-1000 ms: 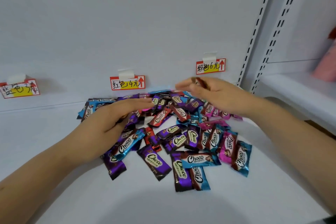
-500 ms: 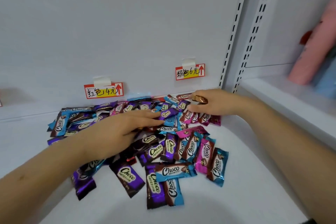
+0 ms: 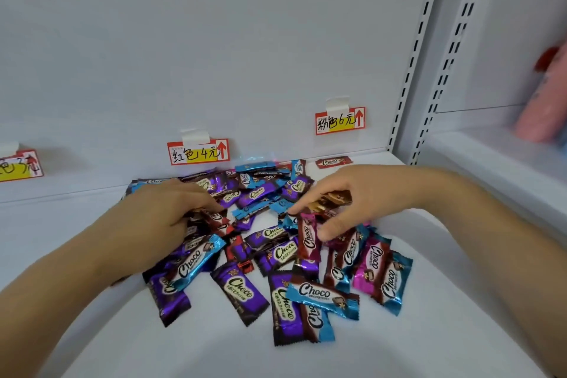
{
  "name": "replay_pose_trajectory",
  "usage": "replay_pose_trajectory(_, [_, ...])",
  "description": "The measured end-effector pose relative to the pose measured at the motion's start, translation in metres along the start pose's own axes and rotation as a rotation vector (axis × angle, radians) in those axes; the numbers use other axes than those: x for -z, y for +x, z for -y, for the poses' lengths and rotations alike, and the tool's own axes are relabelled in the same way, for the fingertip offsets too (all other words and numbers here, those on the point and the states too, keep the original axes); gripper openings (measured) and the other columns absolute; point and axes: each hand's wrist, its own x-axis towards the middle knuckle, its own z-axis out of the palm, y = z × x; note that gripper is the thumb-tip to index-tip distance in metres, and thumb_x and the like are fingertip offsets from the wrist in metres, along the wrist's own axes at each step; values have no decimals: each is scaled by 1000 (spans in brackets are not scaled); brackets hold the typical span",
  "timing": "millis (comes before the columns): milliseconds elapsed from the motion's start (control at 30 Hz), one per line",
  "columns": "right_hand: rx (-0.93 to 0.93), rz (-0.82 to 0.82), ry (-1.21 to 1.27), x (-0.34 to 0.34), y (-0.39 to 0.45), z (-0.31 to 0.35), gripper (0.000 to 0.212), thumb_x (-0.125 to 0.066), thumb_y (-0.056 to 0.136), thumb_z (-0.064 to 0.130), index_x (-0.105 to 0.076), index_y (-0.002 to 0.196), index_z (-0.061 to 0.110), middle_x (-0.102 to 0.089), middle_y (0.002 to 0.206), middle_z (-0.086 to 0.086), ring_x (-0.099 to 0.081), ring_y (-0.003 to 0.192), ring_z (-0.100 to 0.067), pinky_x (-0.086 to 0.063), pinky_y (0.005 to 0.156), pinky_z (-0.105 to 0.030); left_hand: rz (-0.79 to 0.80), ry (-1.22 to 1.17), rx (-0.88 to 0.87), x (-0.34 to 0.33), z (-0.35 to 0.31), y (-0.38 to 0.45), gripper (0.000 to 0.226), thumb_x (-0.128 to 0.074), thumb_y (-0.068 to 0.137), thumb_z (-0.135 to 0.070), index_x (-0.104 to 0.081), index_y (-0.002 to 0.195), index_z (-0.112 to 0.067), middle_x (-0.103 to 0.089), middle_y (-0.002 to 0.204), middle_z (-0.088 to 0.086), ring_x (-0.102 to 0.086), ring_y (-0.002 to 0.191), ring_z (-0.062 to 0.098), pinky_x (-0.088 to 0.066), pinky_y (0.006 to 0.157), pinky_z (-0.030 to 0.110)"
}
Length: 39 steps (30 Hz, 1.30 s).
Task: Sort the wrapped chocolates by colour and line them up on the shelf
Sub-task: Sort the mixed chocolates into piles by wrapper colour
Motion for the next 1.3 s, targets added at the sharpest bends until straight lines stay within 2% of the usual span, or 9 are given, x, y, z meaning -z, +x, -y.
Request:
replay_pose_trajectory(133, [-76, -61, -104, -9, 9, -6, 61, -68, 78, 59, -44, 134, 54, -50, 122, 23, -55, 103, 2, -47, 83, -14, -84, -162, -140, 11, -28, -6, 71, -47, 85, 9, -56, 130, -45, -49, 140, -25, -36, 135, -2, -29, 114, 22])
replay_pose_trajectory(267, [-20, -384, -239, -17, 26, -17, 58, -62, 86, 57, -48, 139, 38, -51, 112, 13, -47, 100, -4, -35, 79, -20, 195, -176, -405, -22, -98, 26, 51, -47, 102, -21, -32, 149, -33, -31, 158, -7, -23, 148, 15, -17, 117, 28])
replay_pose_trajectory(367, [-81, -430, -103, 2, 9, -18, 64, -63, 83, 60, -44, 141, 41, -49, 129, 18, -45, 112, -1, -32, 80, -10, 180, -207, -659, -45, -101, 12, 79, -63, 85, 0, -37, 146, -44, -31, 157, -14, -31, 145, 8, -31, 116, 32])
replay_pose_trajectory(467, [-162, -251, -73, 20, -17, -14, 69, -66, 70, 68, -45, 134, 52, -46, 134, 26, -45, 121, -1, -35, 90, -12, 86, -100, -542, -44, -59, 1, 103, -63, 81, 4, -16, 144, -64, -12, 157, -33, -15, 146, -5, -30, 118, 41])
replay_pose_trajectory(567, [-226, -54, -96, 22, -31, -4, 66, -71, 63, 65, -52, 125, 55, -46, 133, 24, -44, 122, -2, -36, 98, -22, 132, 42, -378, -23, -56, 2, 93, -49, 91, -3, -1, 137, -67, 4, 152, -40, 9, 143, -12, -3, 123, 28])
replay_pose_trajectory(700, [-286, 157, -197, 8, -25, 11, 47, -77, 68, 56, -55, 107, 43, -52, 104, 23, -51, 94, 0, -37, 71, -15, 201, 40, -200, -11, -49, 4, 83, -47, 96, -5, -1, 141, -57, 9, 148, -37, 12, 133, -15, 4, 111, 15])
replay_pose_trajectory(1000, [-104, -394, -333, -20, 20, 10, 36, -63, 83, 61, -54, 94, 28, -59, 88, 8, -56, 81, -15, -44, 66, -29, -60, -224, -155, 17, -29, -11, 64, -43, 97, 3, -50, 131, -51, -45, 131, -33, -40, 128, -7, -34, 108, 19])
replay_pose_trajectory(1167, [-225, -85, -258, -12, -36, 18, 69, -64, 59, 77, -45, 120, 49, -57, 104, 25, -54, 89, 12, -43, 66, -9, -103, -247, -41, 26, -3, -34, 31, -36, 96, -43, -52, 116, -60, -55, 101, -36, -51, 97, -12, -40, 73, 7])
replay_pose_trajectory(1300, [-218, -56, -294, -42, -75, 8, 95, -59, 51, 94, -8, 130, 78, -41, 113, 39, -40, 107, 19, -38, 84, -9, 126, -131, 89, 20, 31, -70, 49, -45, 68, -81, -36, 116, -75, -37, 103, -47, -47, 98, -16, -39, 70, 14])
